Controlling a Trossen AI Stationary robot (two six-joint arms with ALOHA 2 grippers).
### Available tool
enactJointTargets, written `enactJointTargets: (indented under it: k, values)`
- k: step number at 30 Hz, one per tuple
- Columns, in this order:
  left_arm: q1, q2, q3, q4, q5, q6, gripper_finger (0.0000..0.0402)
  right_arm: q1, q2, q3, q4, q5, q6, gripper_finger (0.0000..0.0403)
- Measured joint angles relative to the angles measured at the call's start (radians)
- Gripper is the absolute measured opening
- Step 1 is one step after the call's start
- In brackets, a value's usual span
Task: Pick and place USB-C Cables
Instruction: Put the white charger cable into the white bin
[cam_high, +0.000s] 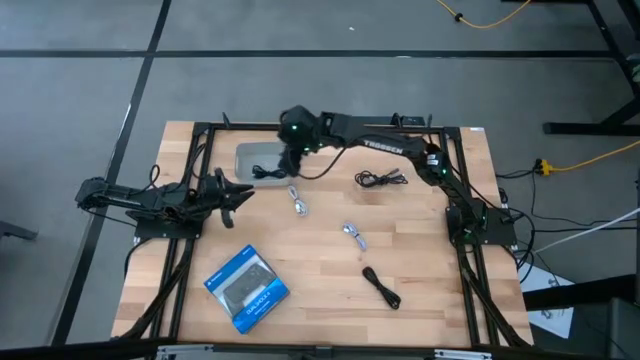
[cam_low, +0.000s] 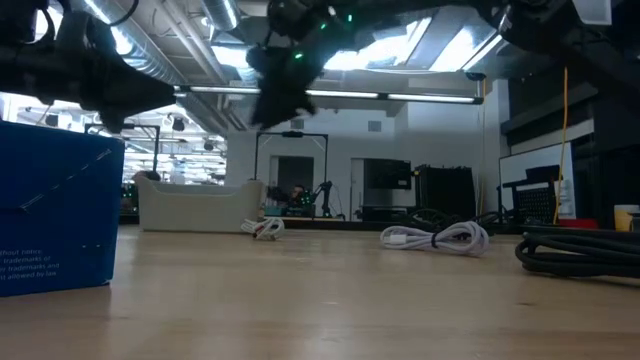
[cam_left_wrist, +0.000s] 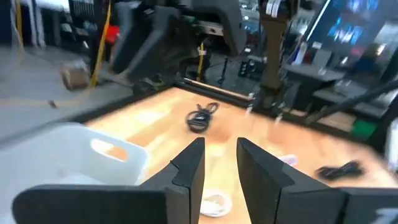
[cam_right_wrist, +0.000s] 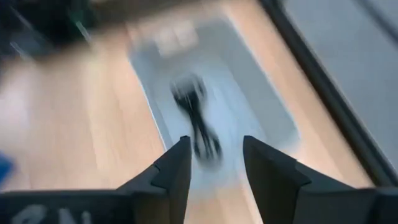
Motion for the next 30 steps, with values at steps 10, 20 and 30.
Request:
enactJointTargets:
  k: [10, 20, 30]
  values:
    - [0.000, 0.000, 0.000, -0.016, 0.001, -0.020, 0.0086, 0.051, -0.026, -0.029, -0.349, 0.012, 0.218, 0.0132]
    - [0.000, 0.000, 0.000, -0.030, 0.000, -0.020, 0.0086, 0.161, -0.022, -0.320, 0.142, 0.028, 0.256, 0.0132]
    - [0.000, 0.000, 0.000, -0.031, -0.001, -0.019, 0.0086, 0.214, -0.020, -0.478, 0.246, 0.166, 0.392, 0.0132]
